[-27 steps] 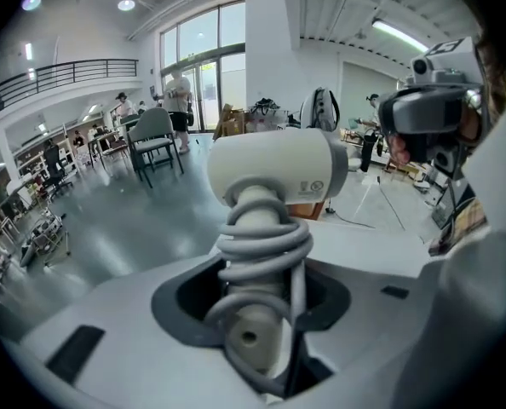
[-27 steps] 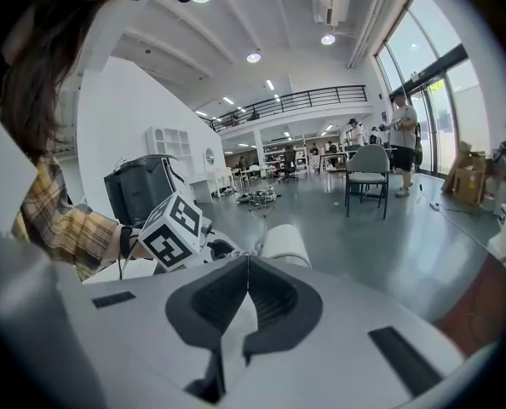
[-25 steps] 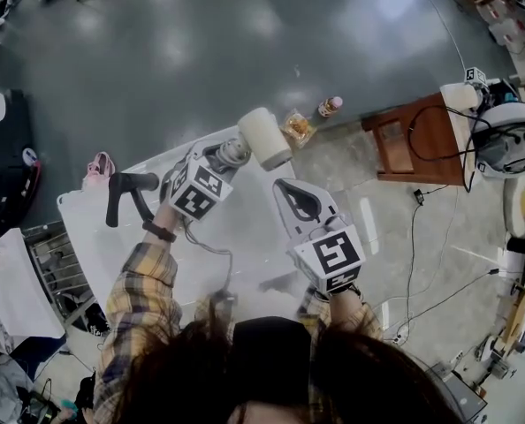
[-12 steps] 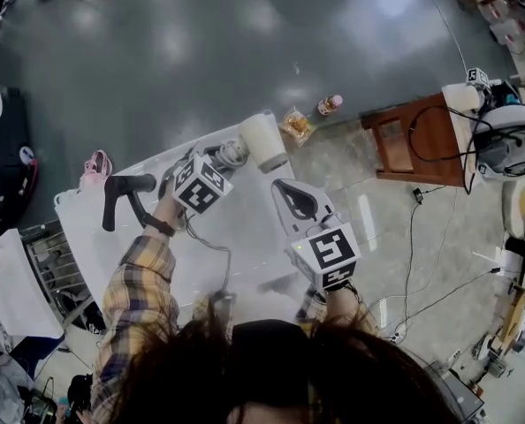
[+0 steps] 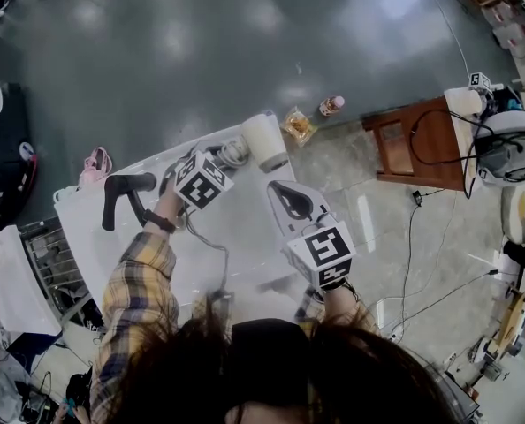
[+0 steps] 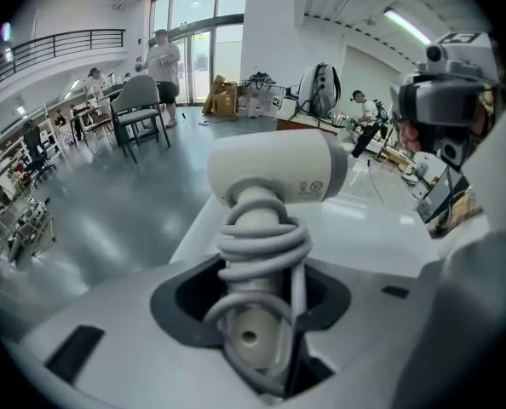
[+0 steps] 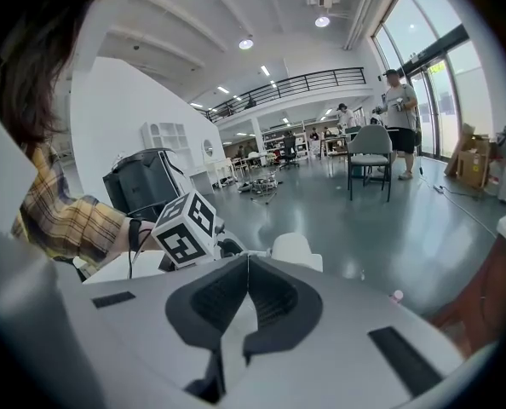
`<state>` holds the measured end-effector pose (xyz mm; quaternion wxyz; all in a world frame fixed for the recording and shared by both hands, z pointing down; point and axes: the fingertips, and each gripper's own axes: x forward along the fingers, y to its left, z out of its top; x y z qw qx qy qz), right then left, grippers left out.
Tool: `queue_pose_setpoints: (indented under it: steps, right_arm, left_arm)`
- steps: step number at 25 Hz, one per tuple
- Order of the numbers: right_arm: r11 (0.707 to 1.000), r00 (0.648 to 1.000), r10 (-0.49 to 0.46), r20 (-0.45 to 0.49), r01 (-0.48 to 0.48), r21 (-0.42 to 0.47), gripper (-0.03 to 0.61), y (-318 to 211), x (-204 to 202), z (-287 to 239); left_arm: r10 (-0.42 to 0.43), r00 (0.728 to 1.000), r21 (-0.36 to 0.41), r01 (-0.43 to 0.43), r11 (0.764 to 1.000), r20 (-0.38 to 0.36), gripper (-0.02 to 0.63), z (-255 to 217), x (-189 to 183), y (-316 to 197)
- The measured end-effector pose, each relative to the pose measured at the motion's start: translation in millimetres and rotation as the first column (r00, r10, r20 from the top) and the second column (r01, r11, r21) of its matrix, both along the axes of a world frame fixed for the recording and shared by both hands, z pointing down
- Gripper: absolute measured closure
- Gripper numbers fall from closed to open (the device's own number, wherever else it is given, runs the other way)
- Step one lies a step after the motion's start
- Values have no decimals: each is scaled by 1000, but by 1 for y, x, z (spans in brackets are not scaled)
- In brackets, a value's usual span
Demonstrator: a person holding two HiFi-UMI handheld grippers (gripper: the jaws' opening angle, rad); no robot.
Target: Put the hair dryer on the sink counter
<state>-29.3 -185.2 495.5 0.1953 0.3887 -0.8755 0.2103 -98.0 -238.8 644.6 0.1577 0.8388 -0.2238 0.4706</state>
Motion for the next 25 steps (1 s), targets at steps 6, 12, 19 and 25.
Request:
queue_pose_setpoints:
  steps: [6, 12, 19, 25]
  right_arm:
    - [1000, 1000, -7, 5, 7, 2, 563, -2, -1, -1]
    - [1000, 1000, -21, 0, 21, -2, 563, 3, -3, 0]
    - [1000, 1000, -17, -8, 17, 7, 563, 2, 1, -3]
    - [1000, 1000, -23, -20, 23, 19, 563, 1, 3, -6]
  left_arm:
    - [-3, 1000, 3, 3, 1000, -13, 428, -1, 1, -1]
    - [-8, 1000, 12, 8, 1000, -25, 428, 0, 0, -1]
    - [16, 1000, 53, -17, 998, 7, 414, 0, 0, -3]
    - [23, 999, 50, -25, 998, 41, 414, 2, -2, -2]
